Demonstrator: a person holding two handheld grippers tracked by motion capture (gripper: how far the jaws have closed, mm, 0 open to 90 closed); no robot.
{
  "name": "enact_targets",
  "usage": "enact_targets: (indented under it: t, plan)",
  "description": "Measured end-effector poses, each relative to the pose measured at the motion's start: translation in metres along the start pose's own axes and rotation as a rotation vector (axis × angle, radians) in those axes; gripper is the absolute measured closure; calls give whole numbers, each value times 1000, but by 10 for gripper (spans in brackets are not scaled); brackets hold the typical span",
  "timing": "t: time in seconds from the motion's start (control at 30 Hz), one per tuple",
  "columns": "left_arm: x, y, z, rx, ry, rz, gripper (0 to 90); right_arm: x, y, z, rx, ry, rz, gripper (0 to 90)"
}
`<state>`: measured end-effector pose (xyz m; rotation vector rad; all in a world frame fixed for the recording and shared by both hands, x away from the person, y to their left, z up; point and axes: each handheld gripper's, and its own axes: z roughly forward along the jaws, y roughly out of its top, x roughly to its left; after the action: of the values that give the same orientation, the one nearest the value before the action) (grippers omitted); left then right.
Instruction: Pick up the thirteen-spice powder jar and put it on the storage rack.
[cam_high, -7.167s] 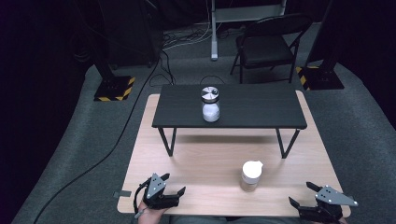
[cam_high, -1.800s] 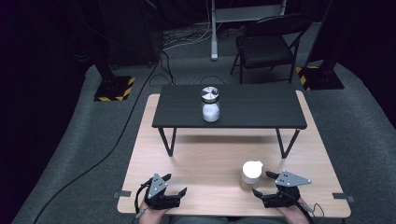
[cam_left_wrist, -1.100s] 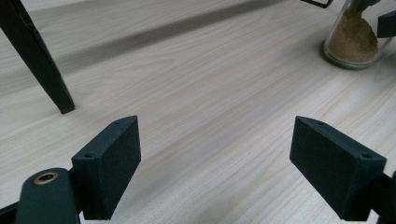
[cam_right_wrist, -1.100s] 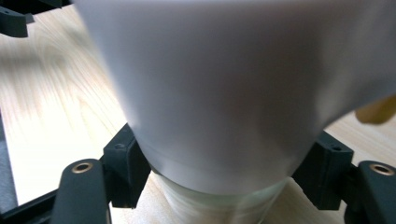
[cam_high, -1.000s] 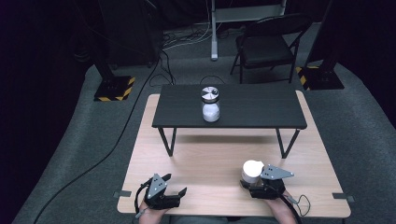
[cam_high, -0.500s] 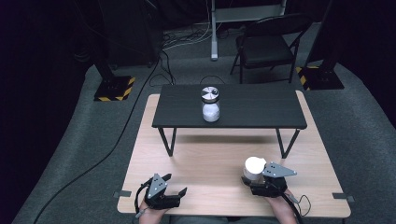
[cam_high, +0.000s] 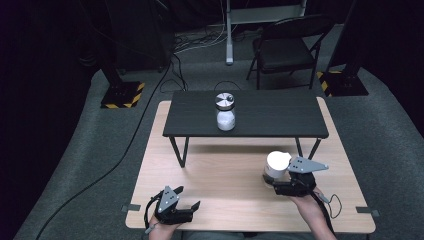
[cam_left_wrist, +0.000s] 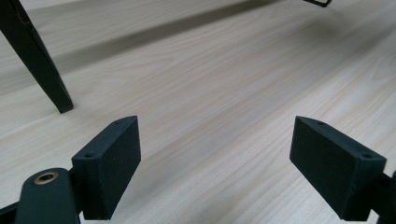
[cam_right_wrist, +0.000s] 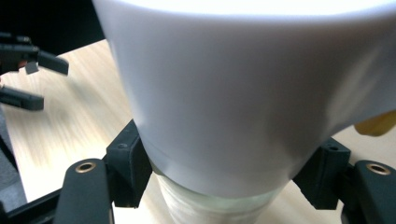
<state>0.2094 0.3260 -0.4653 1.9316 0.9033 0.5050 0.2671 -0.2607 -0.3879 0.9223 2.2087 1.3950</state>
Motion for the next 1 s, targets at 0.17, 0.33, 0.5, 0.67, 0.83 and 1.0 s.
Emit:
enact_targets:
  t: [0.17, 0.33, 0.5, 0.67, 0.83, 1.0]
  plan:
    - [0, 0, 0, 2, 2, -3, 157, -5, 26, -8, -7, -12, -8, 296]
    - [0, 0, 1, 4, -2, 0, 156, -8, 57, -19, -15, -24, 1, 295]
    - [0, 0, 1, 4, -1, -1, 156, -10, 78, -22, -6, -38, -5, 295]
    - [0, 0, 2, 6, -1, -2, 155, -10, 98, -22, 7, -61, -12, 295]
    - [-1, 1, 2, 7, -2, 0, 155, -10, 118, -23, -1, -83, -11, 295]
    - [0, 0, 2, 6, -2, -2, 155, -13, 132, -24, -21, -104, 2, 296]
